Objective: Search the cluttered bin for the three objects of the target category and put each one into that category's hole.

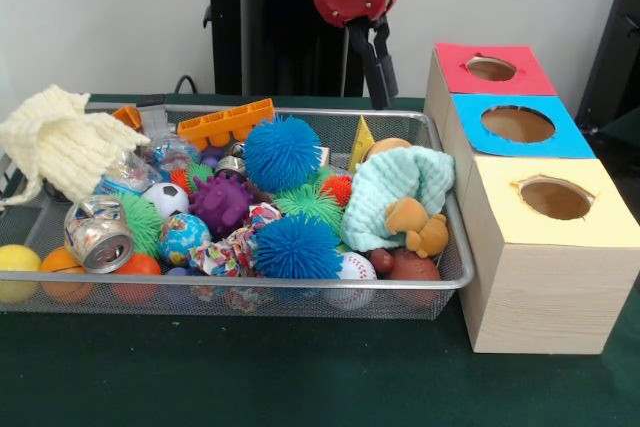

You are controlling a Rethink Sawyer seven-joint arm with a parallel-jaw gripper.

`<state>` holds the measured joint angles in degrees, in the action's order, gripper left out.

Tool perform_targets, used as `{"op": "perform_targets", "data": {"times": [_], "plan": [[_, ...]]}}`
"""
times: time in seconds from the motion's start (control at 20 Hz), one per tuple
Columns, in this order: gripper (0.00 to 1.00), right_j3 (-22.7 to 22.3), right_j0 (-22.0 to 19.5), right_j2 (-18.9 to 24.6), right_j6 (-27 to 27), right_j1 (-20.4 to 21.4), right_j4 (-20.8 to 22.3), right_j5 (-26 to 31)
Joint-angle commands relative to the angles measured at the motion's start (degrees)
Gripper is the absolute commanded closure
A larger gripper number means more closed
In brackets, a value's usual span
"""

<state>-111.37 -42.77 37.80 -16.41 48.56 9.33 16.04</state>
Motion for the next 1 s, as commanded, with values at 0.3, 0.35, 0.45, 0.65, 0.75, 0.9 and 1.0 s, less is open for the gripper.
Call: {"op": "perform_targets", "data": {"times": [0.3, 0.35, 0.45, 0.65, 0.75, 0.9, 1.0], "plan": [[0.0, 7.12, 3.24, -3.43, -13.24, -8.79, 1.5, -4.31], [0.0, 7.53, 3.41, -3.74, -13.1, -9.11, 1.76, -4.46], [0.0, 8.25, 3.61, -4.38, -12.66, -9.98, 2.51, -5.02], [0.0, 9.45, 4.64, -6.02, -12.05, -10.21, 3.54, -5.28], [0.0, 9.85, 5.03, -6.57, -11.94, -10.01, 3.92, -5.36], [0.0, 10.42, 5.32, -6.81, -11.81, -10.18, 4.34, -5.66], [0.0, 10.55, 5.33, -6.89, -11.76, -10.23, 4.67, -5.82]]}}
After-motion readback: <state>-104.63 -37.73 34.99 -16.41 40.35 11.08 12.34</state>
